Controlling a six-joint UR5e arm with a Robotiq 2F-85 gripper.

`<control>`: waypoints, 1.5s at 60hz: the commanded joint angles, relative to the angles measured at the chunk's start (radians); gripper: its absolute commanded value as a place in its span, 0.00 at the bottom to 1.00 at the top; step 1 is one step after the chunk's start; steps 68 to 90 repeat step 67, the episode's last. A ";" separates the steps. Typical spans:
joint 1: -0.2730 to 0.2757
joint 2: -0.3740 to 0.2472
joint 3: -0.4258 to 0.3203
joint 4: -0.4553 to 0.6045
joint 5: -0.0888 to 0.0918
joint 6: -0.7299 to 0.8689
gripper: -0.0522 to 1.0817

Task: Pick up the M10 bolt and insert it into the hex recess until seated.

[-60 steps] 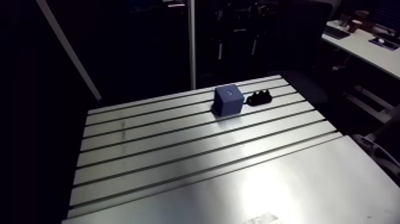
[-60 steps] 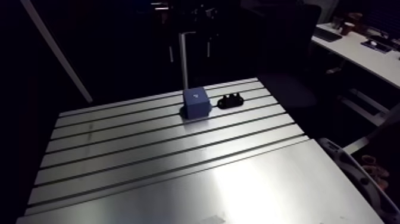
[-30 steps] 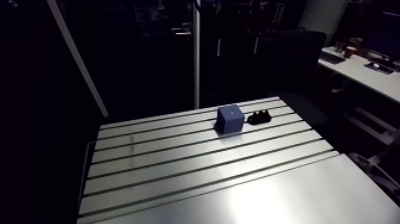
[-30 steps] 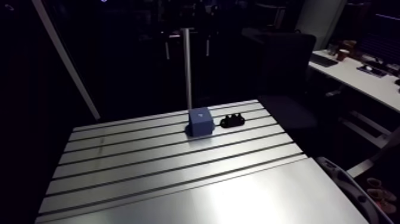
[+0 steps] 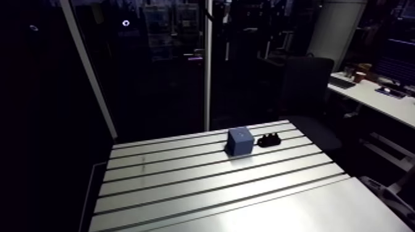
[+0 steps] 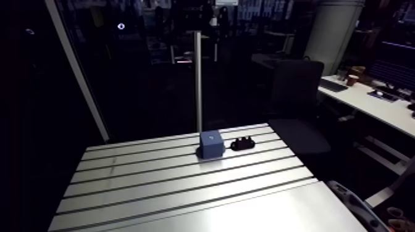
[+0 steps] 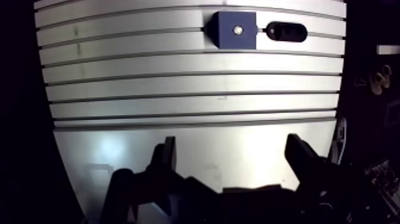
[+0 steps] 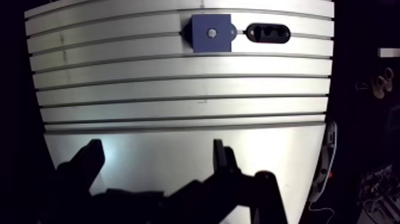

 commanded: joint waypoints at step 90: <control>0.016 -0.014 0.027 -0.010 0.005 0.009 0.05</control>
